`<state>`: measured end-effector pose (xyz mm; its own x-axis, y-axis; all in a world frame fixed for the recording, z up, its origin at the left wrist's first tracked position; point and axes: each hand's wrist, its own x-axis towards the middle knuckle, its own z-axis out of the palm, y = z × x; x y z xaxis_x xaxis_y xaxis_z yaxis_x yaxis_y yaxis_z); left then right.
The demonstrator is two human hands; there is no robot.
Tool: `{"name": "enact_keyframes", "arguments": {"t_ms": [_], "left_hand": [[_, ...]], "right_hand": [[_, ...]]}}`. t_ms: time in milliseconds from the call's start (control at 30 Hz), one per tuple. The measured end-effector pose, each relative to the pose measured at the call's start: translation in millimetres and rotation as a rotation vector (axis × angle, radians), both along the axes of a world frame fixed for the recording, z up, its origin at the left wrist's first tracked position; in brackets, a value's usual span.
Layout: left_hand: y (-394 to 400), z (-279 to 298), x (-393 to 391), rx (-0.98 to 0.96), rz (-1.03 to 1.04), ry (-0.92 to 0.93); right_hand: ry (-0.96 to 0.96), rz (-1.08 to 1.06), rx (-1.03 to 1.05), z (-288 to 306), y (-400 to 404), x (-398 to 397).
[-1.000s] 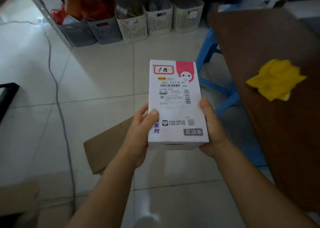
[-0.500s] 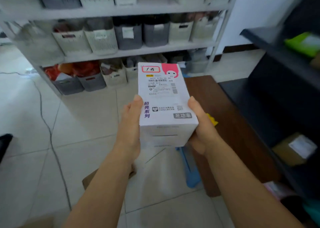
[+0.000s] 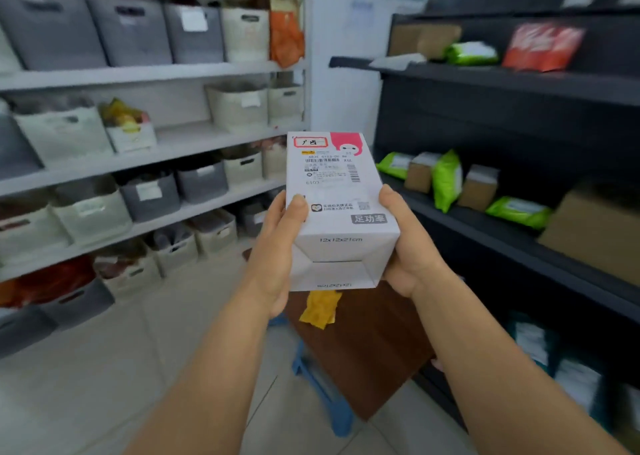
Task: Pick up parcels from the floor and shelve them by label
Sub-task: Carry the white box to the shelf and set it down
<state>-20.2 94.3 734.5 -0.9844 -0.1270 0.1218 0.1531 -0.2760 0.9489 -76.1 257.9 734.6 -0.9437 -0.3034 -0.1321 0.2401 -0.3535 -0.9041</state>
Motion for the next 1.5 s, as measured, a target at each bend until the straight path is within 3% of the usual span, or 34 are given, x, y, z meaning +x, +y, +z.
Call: {"name": "enact_keyframes", "arguments": {"t_ms": [333,733,1200,1500], "left_hand": [[118.0,88.4,-2.7,-0.010,-0.177,0.217],[281.0,160.0,26.4,-0.035,-0.521,0.510],[527.6,219.5,105.4,0.205,-0.587,0.523],[649.3,232.6,154.9,0.289,-0.688,0.440]], "right_hand": [[0.236,-0.313,0.014,102.9,126.1,54.9],[0.422,-0.567,0.068,183.1,282.4,134.5],[0.660,-0.923,0.325,241.3,482.1,247.1],[0.614,-1.151,0.578,246.5,577.0,327.4]]}}
